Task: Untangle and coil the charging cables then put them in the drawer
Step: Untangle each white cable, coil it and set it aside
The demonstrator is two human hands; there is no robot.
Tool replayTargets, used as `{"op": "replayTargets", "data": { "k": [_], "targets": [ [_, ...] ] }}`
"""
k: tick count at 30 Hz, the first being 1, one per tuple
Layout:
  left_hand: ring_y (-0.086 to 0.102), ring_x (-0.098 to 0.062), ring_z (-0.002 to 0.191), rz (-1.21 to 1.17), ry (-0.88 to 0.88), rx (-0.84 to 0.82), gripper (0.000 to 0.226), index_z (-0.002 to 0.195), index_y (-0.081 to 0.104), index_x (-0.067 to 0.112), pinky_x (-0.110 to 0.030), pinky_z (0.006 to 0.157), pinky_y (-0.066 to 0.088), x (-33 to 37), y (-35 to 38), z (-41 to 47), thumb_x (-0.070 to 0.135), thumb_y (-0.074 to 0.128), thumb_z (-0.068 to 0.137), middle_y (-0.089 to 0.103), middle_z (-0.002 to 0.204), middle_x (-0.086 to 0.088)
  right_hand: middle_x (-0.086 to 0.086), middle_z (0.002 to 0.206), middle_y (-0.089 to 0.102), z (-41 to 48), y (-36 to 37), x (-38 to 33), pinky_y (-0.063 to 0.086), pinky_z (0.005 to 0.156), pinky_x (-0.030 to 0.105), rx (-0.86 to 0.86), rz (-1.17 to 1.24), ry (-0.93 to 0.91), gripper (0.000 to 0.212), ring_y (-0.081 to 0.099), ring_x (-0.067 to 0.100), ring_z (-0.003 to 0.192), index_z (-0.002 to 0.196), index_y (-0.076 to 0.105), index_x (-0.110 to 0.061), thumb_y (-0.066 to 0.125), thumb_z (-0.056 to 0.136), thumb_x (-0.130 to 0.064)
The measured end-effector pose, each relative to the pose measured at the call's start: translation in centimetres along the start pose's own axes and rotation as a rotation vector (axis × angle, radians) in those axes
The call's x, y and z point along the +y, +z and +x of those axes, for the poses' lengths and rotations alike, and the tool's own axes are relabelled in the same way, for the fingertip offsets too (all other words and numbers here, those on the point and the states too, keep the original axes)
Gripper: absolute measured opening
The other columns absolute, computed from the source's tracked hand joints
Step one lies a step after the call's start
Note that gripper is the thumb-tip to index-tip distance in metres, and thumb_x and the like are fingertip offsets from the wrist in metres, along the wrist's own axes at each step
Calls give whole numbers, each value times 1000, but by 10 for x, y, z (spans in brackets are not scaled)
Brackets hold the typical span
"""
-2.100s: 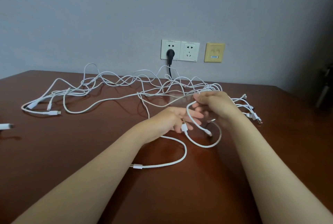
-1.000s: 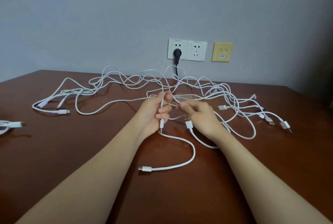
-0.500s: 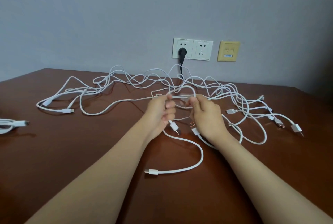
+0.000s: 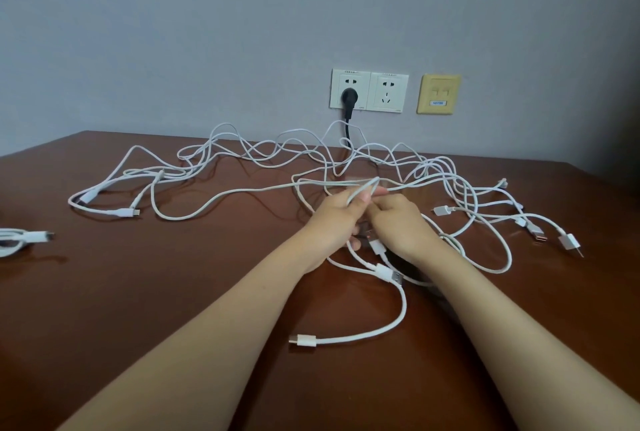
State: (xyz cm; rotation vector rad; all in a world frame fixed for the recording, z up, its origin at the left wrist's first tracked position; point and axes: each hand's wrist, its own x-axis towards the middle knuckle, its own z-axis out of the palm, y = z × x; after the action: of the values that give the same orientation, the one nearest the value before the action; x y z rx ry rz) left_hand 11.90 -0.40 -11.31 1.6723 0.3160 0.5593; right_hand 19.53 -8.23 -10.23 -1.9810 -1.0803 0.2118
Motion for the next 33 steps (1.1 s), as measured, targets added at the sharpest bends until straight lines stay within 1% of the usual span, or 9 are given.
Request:
{"op": "replayTargets", "data": {
  "k": [4, 7, 10, 14, 17, 21, 27, 31, 33],
  "targets": [
    [49, -5, 53, 58, 49, 154, 27, 98, 60, 15, -16, 52, 40, 0, -1, 4, 19, 33, 102, 53, 70, 2, 5, 57, 62, -3, 2, -4, 41, 60, 17, -82, -54, -58, 44, 59, 15, 64, 57, 59, -13, 41, 97, -18],
    [50, -11, 55, -249, -51, 263, 34, 76, 50, 15, -16, 49, 43, 7, -10, 6, 21, 29, 103, 50, 62, 1, -8, 48, 56, -5, 4, -5, 38, 55, 18, -137, -47, -69, 45, 51, 1, 48, 59, 62, -16, 44, 98, -30],
    [59, -9, 47, -590, -93, 300, 40, 69, 44, 12, -15, 45, 48, 12, -21, 8, 24, 26, 103, 53, 48, 3, -6, 54, 54, -7, 2, -7, 34, 49, 12, -181, 12, -76, 30, 46, 3, 49, 70, 67, -22, 50, 94, -22],
    [42, -7, 31, -636, -96, 308, 37, 72, 39, 14, -13, 37, 39, 15, -22, 8, 27, 24, 104, 38, 37, 7, -2, 57, 53, -12, 1, -15, 36, 61, 19, -260, 173, -72, 40, 48, 6, 56, 55, 64, -23, 55, 90, -39],
    [28, -3, 28, -463, -55, 354, 36, 72, 40, 14, -11, 33, 25, 11, -21, 11, 26, 27, 103, 30, 33, 11, -4, 55, 52, -14, 8, -19, 35, 62, 20, -335, 124, -108, 33, 47, 7, 58, 74, 68, -11, 60, 87, -40],
    [28, -3, 33, -474, -56, 268, 35, 70, 37, 14, -13, 36, 23, 12, -17, 10, 22, 30, 103, 33, 39, 11, -10, 47, 46, -11, 9, -18, 33, 57, 21, -362, 26, -160, 25, 42, 10, 54, 70, 62, -11, 55, 93, -20],
    [56, -10, 51, -632, -147, -107, 39, 79, 50, 13, -19, 46, 41, 19, -23, -1, 35, 26, 100, 56, 64, 1, -8, 52, 47, -4, 10, -7, 34, 51, 12, -265, 329, -102, 35, 42, 1, 48, 63, 56, -13, 47, 96, -9],
    [60, -9, 61, -660, -113, -77, 40, 69, 38, 18, -23, 55, 31, 19, -22, 0, 32, 20, 102, 45, 48, 7, -14, 46, 45, -4, 7, -8, 34, 48, 9, -298, 338, -107, 29, 41, -2, 42, 74, 60, 1, 49, 96, -14],
    [59, -8, 53, -739, -65, -10, 40, 69, 36, 18, -24, 50, 30, 19, -24, 2, 30, 18, 102, 34, 39, 7, 4, 49, 44, -6, 3, -12, 33, 49, 12, -284, 325, -130, 36, 40, 1, 43, 73, 63, -3, 48, 96, -26]
  ]
}}
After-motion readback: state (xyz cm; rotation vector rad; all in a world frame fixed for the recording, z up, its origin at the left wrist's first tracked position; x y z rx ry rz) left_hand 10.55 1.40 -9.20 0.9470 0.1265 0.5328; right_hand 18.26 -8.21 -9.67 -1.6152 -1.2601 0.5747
